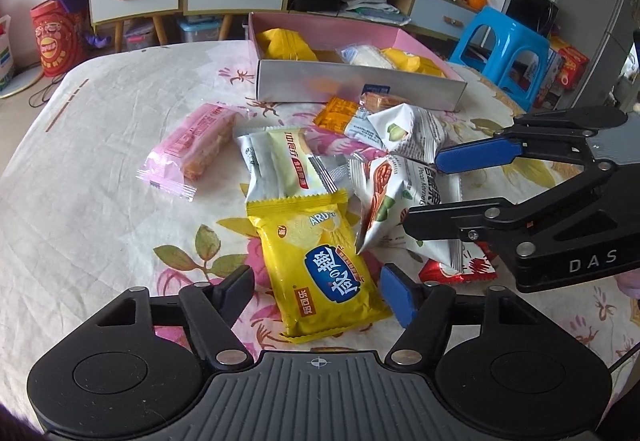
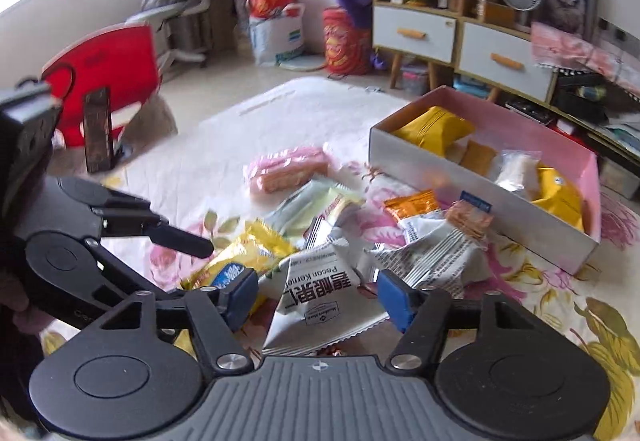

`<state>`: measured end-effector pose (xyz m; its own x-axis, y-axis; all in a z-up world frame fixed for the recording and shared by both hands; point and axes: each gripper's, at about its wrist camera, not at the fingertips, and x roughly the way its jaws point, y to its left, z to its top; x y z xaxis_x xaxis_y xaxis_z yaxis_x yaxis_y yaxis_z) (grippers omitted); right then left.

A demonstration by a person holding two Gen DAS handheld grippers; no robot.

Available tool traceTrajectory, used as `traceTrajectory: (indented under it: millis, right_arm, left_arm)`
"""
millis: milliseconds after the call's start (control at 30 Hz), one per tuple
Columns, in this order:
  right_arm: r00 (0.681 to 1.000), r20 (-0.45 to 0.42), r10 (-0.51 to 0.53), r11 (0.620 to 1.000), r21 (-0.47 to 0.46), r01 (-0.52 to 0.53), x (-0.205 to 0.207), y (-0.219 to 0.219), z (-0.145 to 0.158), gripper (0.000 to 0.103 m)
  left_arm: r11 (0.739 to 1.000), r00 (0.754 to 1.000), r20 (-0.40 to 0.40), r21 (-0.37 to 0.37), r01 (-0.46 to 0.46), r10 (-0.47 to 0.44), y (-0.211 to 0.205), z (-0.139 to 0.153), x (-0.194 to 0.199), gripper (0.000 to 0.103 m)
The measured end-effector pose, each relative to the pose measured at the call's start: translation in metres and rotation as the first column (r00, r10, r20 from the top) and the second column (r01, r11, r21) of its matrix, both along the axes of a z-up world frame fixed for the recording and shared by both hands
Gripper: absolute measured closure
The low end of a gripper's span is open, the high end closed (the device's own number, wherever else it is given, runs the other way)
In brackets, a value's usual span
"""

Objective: Organize snacks
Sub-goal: 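Grasp the yellow ARUO biscuit pack with the left tool while the right tool grasps the white Pecan Kernel packet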

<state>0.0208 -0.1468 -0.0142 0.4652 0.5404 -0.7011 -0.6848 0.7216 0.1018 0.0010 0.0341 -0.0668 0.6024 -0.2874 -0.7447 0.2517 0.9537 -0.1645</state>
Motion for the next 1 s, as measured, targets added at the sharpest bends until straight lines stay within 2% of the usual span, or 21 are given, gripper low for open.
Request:
traceTrajectory:
  millis: [267, 333, 767, 867, 1000]
  right_arm:
    - [1.0, -0.022, 0.001, 1.0, -0.02, -0.001, 0.005, 0.001, -0.005, 0.054]
    - [1.0, -0.023, 0.001, 1.0, -0.015, -0.002, 0.005, 0.001, -0.004, 0.061]
    - [0.999, -0.037, -0.01, 1.0, -0.001, 0.01, 0.006, 0.005, -0.008, 0.062]
    - [0.999, -0.035, -0.014, 1.0, -0.002, 0.014, 0.006, 0.007, -0.006, 0.069]
    - [0.999, -0.045, -0.025, 1.0, 0.008, 0.026, 0.008, 0.005, -0.003, 0.074]
  left_arm:
    - [0.999, 0.999, 0.001, 0.005, -0.032, 0.032, 0.0, -0.002, 0.005, 0.04]
    - [0.999, 0.999, 0.004, 0.009, -0.034, 0.034, -0.001, -0.002, 0.006, 0.041]
    - [0.997, 0.999, 0.053, 0.078, -0.016, 0.012, -0.012, -0.006, 0.008, 0.045]
    - [0.996, 0.998, 0.06, 0.084, -0.023, 0.018, -0.011, -0.005, 0.008, 0.05]
    - [0.996, 0.998, 0.054, 0.08, -0.036, 0.031, -0.008, -0.004, 0.008, 0.052]
